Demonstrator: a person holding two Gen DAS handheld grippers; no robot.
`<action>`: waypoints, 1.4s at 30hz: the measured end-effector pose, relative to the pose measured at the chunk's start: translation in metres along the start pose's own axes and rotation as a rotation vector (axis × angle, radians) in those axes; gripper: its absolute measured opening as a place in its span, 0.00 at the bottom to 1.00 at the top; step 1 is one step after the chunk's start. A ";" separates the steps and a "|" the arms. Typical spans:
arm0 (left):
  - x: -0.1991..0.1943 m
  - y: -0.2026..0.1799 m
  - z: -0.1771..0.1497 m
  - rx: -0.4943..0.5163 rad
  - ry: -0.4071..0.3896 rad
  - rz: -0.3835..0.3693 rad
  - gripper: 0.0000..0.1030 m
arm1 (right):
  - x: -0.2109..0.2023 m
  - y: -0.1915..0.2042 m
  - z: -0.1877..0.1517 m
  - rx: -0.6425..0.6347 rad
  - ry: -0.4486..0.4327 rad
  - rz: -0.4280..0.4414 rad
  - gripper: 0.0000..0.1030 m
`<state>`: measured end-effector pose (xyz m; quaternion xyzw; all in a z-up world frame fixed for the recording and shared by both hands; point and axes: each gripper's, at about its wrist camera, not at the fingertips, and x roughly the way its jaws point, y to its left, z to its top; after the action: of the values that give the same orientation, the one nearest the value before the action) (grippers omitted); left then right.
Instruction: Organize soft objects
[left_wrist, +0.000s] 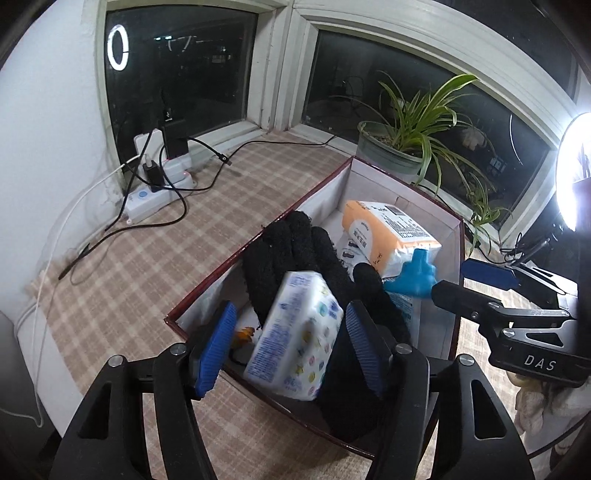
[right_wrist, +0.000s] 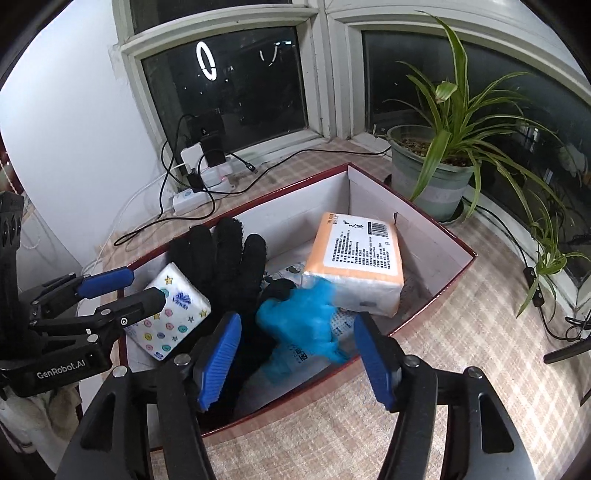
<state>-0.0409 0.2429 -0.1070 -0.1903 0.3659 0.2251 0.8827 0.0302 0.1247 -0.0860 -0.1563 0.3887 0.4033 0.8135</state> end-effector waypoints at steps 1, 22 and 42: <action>0.000 0.001 0.000 -0.004 0.000 0.001 0.60 | -0.001 -0.001 0.000 0.005 0.000 0.001 0.58; -0.014 -0.001 0.000 -0.008 -0.023 0.006 0.60 | -0.029 -0.015 -0.016 0.039 -0.029 -0.021 0.59; -0.070 -0.037 -0.013 0.037 -0.066 -0.059 0.65 | -0.096 -0.013 -0.052 0.058 -0.124 -0.104 0.68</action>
<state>-0.0725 0.1882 -0.0584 -0.1770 0.3349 0.1982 0.9040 -0.0218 0.0351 -0.0478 -0.1275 0.3405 0.3582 0.8600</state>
